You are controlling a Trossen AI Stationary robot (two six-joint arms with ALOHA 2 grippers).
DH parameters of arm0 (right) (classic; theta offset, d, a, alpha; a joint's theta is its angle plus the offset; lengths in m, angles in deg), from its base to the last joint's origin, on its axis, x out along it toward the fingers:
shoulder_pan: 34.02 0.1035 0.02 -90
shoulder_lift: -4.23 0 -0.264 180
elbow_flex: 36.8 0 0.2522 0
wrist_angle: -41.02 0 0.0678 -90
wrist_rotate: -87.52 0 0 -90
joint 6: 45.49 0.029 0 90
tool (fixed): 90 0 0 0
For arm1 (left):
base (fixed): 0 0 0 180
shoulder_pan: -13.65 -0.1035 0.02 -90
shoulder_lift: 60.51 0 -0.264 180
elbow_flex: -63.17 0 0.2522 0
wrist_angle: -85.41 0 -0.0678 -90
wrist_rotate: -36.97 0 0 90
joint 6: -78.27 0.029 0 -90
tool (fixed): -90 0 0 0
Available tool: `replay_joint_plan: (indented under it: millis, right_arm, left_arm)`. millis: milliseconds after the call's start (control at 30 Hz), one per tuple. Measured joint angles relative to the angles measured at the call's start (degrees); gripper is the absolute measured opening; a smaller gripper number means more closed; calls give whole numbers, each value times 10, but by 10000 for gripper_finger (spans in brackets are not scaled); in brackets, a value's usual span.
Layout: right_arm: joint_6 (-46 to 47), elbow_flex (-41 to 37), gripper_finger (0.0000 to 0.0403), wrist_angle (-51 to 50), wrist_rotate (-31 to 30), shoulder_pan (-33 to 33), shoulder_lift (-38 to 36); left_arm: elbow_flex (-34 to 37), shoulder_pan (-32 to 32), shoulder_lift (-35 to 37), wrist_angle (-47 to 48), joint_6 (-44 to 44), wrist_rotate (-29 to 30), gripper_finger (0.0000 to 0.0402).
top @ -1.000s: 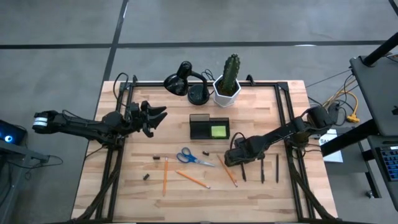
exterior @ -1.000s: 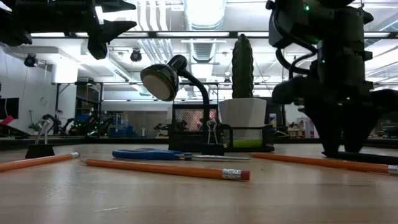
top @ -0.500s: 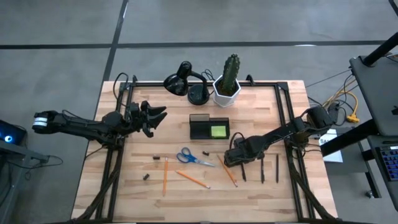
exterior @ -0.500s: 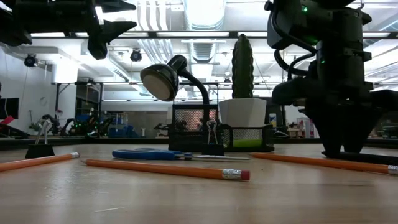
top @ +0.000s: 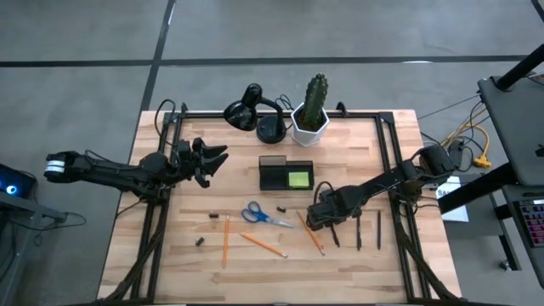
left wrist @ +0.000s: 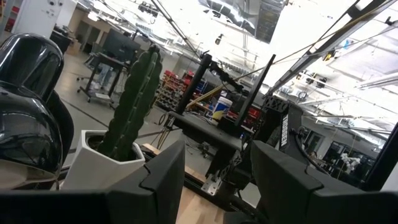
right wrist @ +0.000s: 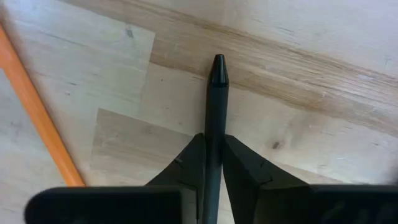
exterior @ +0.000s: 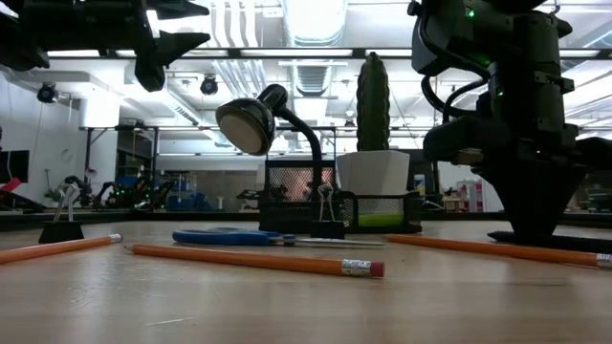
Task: Pick and place office supplies into organizer
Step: Put the left black pen into the mesh desk organizer
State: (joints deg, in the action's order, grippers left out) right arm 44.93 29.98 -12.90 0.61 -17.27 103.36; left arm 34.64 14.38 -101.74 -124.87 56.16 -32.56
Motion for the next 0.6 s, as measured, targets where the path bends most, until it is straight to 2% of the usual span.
replay_joint_plan:
  millis: [200, 600]
  right_arm:
    - [-28, 0, 24, 0, 12, -1, 0]
    - [-24, 7, 21, 1, 21, -1, -2]
  left_arm:
    - [0, 0, 0, 0, 0, 0, 168]
    - [0, 0, 0, 0, 0, 0, 168]
